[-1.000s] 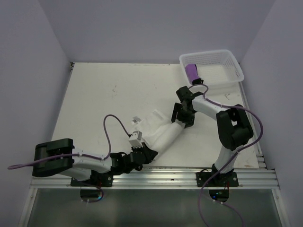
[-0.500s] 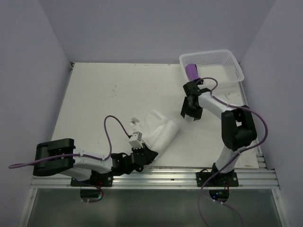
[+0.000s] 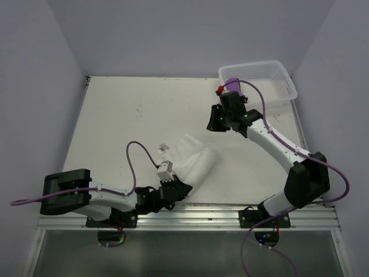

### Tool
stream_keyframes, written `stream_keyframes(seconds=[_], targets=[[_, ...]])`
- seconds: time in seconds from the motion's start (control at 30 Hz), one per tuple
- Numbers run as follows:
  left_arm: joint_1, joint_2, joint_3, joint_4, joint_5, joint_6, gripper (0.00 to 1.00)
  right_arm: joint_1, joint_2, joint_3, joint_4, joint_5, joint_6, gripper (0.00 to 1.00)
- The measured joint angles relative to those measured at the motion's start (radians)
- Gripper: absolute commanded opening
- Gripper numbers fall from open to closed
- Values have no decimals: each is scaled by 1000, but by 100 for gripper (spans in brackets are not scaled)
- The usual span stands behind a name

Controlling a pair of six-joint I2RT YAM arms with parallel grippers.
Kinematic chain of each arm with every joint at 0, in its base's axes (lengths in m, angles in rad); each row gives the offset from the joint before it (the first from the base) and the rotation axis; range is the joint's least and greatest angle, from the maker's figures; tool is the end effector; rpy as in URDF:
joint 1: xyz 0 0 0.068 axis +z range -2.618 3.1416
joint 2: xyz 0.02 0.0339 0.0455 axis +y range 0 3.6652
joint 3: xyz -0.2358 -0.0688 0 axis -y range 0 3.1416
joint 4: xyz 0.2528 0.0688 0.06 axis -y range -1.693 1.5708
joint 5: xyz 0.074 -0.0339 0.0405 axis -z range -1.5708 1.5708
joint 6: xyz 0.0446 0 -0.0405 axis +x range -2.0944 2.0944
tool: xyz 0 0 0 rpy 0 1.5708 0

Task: Roll the towels
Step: Roll the towel

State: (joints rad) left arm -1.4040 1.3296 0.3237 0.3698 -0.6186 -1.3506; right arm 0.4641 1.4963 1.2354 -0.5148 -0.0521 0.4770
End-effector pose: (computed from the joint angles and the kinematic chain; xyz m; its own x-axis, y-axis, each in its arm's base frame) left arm 0.0651 -0.2308 0.0955 -0.7300 -0.4529 -0.5119 0.0623 0.7017 -0.7098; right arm 0.3091 0.1573 0.2584 -0.7768 0.1239 -0.6175 -0.1392 0.9224 0.3602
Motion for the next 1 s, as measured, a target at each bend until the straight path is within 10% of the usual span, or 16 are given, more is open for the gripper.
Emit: stream_keyframes(seconds=[0.3,1.0], targets=[[0,2,0,0,0,0,0,198,162,1,30,-71,-71,4],[-2,-22,-19,4,9,-15,0,209,425,56,27,8,-29,0]])
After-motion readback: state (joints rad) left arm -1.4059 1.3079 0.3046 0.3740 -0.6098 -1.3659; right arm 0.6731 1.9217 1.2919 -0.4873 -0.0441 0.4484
